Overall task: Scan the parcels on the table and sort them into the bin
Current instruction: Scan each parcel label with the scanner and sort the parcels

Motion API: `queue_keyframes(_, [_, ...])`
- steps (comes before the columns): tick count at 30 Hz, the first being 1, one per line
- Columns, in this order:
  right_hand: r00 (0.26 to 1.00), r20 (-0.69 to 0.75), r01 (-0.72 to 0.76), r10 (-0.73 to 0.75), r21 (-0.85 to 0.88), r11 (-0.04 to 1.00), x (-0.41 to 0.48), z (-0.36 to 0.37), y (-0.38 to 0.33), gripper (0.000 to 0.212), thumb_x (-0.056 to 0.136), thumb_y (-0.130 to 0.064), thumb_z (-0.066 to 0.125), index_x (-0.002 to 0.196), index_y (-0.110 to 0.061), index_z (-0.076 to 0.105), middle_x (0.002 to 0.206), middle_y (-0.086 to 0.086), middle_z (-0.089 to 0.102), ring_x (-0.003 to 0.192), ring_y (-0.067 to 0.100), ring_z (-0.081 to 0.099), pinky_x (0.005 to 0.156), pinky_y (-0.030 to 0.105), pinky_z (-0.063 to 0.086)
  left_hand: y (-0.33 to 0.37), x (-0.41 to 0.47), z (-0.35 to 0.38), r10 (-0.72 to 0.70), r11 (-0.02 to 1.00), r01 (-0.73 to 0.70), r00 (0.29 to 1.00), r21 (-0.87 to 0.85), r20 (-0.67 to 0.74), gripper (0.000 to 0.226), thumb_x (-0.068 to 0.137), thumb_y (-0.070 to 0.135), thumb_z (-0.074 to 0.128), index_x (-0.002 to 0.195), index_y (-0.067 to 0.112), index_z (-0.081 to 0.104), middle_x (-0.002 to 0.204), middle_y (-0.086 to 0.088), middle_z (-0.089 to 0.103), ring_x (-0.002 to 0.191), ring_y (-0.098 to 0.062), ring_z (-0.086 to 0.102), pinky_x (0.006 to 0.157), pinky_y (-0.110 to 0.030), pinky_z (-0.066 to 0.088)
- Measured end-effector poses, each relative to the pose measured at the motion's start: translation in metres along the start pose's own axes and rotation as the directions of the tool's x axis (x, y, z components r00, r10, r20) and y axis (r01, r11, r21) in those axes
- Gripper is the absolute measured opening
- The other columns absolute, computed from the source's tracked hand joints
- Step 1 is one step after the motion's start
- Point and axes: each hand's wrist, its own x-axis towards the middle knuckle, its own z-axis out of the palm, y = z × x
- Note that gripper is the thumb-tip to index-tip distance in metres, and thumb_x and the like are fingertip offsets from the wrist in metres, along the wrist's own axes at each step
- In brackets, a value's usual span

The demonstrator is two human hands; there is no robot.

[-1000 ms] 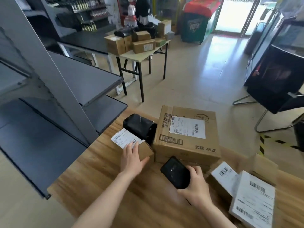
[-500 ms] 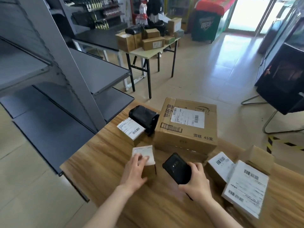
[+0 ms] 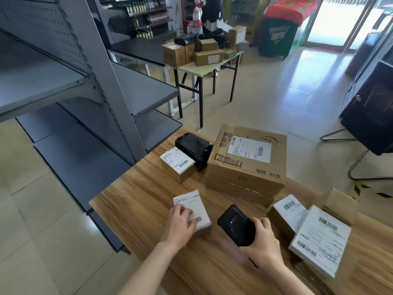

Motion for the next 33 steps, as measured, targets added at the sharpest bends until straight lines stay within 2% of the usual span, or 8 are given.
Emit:
queue_keyframes(6, [1.000, 0.015, -0.025, 0.025, -0.009, 1.000, 0.000, -0.005, 0.000, 0.093, 0.049, -0.040, 0.072, 0.136, -0.025, 0.045, 0.116, -0.012, 0.038, 0.101, 0.017, 0.055, 0.094, 0.039, 0.048, -0.003, 0.025, -0.016, 0.111, 0.984, -0.135, 0.976, 0.120, 0.188, 0.037, 0.092, 0.013, 0.049, 0.127, 0.022, 0.058, 0.125, -0.001, 0.052, 0.125, -0.019, 0.047, 0.100, -0.031, 0.043])
queue_keyframes(10, [0.999, 0.024, -0.026, 0.027, -0.045, 0.999, 0.000, -0.008, 0.001, 0.094, 0.051, -0.041, 0.073, 0.139, -0.025, 0.043, 0.117, -0.012, 0.038, 0.101, 0.016, 0.056, 0.094, 0.037, 0.047, -0.008, 0.041, -0.030, 0.118, 0.918, -0.215, 0.950, 0.333, 0.288, 0.070, 0.076, 0.026, 0.068, 0.139, 0.032, 0.041, 0.142, -0.001, 0.025, 0.136, -0.021, 0.021, 0.110, -0.036, 0.035])
queue_keyframes(12, [0.999, 0.037, -0.025, 0.028, -0.074, 0.997, 0.001, -0.010, 0.001, 0.092, 0.052, -0.042, 0.074, 0.138, -0.026, 0.043, 0.116, -0.012, 0.038, 0.099, 0.015, 0.055, 0.094, 0.036, 0.047, -0.015, 0.044, -0.032, 0.046, 0.916, -0.188, 0.926, 0.353, 0.374, 0.093, 0.071, 0.034, 0.075, 0.149, 0.035, 0.023, 0.154, -0.005, 0.003, 0.146, -0.028, -0.001, 0.120, -0.046, 0.015])
queue_keyframes(14, [0.999, 0.045, -0.011, 0.015, -0.099, 0.995, 0.001, -0.011, 0.002, 0.092, 0.052, -0.044, 0.075, 0.137, -0.027, 0.044, 0.116, -0.012, 0.037, 0.099, 0.014, 0.055, 0.095, 0.036, 0.048, -0.019, 0.046, -0.030, -0.010, 0.927, -0.153, 0.904, 0.343, 0.428, 0.103, 0.072, 0.034, 0.077, 0.152, 0.037, 0.012, 0.156, -0.007, -0.003, 0.147, -0.030, -0.007, 0.119, -0.049, 0.018])
queue_keyframes(19, [0.997, 0.050, 0.070, -0.061, -0.219, 0.973, 0.003, -0.014, 0.001, 0.089, 0.061, -0.049, 0.075, 0.140, -0.028, 0.039, 0.124, -0.010, 0.036, 0.102, 0.015, 0.048, 0.100, 0.035, 0.041, -0.021, 0.049, -0.027, 0.041, 0.916, -0.182, 0.929, 0.357, 0.368, 0.099, 0.072, 0.030, 0.078, 0.149, 0.036, 0.016, 0.145, -0.005, 0.021, 0.141, -0.025, 0.015, 0.106, -0.040, 0.042])
queue_keyframes(22, [0.990, 0.040, 0.142, -0.136, -0.285, 0.948, 0.006, -0.018, -0.001, 0.090, 0.068, -0.057, 0.071, 0.144, -0.028, 0.034, 0.133, -0.007, 0.035, 0.119, 0.015, 0.047, 0.105, 0.039, 0.034, -0.020, 0.052, -0.032, 0.142, 0.871, -0.272, 0.937, 0.410, 0.320, 0.092, 0.076, 0.030, 0.076, 0.149, 0.032, 0.019, 0.148, -0.004, 0.020, 0.142, -0.024, 0.014, 0.107, -0.039, 0.040])
queue_keyframes(26, [0.974, 0.078, 0.225, -0.212, -0.426, 0.876, 0.010, -0.025, -0.004, 0.079, 0.083, -0.043, 0.068, 0.148, -0.027, 0.027, 0.144, -0.005, 0.030, 0.134, 0.016, 0.036, 0.112, 0.041, 0.028, -0.010, 0.055, -0.047, 0.210, 0.792, -0.355, 0.922, 0.497, 0.325, 0.084, 0.082, 0.025, 0.071, 0.150, 0.028, 0.021, 0.153, -0.007, 0.017, 0.144, -0.025, 0.011, 0.113, -0.040, 0.030])
queue_keyframes(33, [0.973, 0.068, 0.225, -0.219, -0.482, 0.847, 0.013, -0.026, -0.003, 0.075, 0.083, -0.044, 0.069, 0.145, -0.029, 0.030, 0.142, -0.005, 0.029, 0.134, 0.016, 0.037, 0.109, 0.043, 0.031, -0.006, 0.057, -0.059, 0.248, 0.712, -0.416, 0.903, 0.566, 0.351, 0.086, 0.082, 0.013, 0.070, 0.151, 0.026, 0.019, 0.155, -0.007, 0.015, 0.145, -0.025, 0.008, 0.112, -0.037, 0.025])
